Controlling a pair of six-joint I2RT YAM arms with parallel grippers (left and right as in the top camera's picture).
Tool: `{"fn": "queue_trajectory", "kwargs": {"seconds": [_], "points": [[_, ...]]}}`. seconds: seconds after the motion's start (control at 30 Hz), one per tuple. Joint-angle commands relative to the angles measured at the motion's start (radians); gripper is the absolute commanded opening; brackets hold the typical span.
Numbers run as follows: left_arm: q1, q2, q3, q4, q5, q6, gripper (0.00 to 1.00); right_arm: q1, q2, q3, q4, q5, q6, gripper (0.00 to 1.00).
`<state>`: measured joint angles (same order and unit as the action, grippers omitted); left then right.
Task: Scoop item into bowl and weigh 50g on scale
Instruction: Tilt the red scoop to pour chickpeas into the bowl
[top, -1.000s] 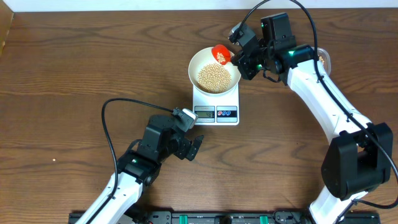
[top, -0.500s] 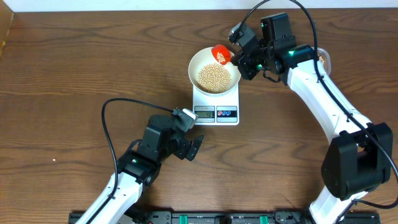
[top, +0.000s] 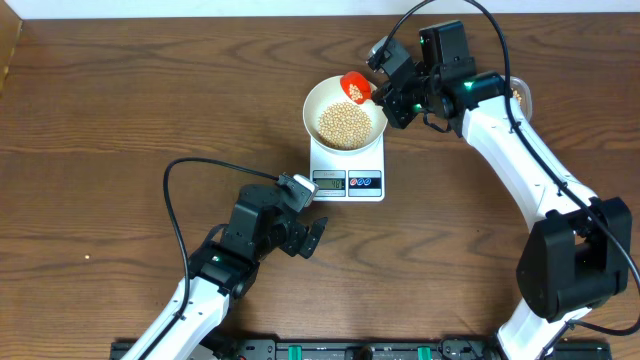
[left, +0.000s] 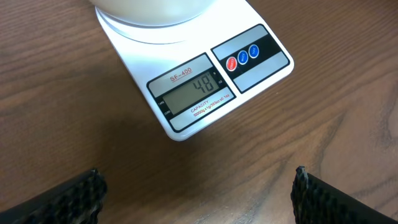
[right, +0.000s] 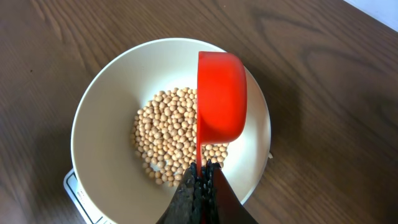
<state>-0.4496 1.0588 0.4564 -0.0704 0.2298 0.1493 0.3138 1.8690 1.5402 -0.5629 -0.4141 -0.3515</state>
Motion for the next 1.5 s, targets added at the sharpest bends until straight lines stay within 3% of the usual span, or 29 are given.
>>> {"fn": "queue_trajectory", "kwargs": {"seconds": [0.0,1.47], "points": [[0.001,0.006,0.002,0.0,-0.013,-0.013,0.97,0.015,-0.033,0.018,0.002,-0.003,-0.014,0.01],[0.001,0.006,0.002,0.0,-0.013,-0.013,0.97,0.015,-0.033,0.018,-0.002,-0.003,-0.092,0.01]]}}
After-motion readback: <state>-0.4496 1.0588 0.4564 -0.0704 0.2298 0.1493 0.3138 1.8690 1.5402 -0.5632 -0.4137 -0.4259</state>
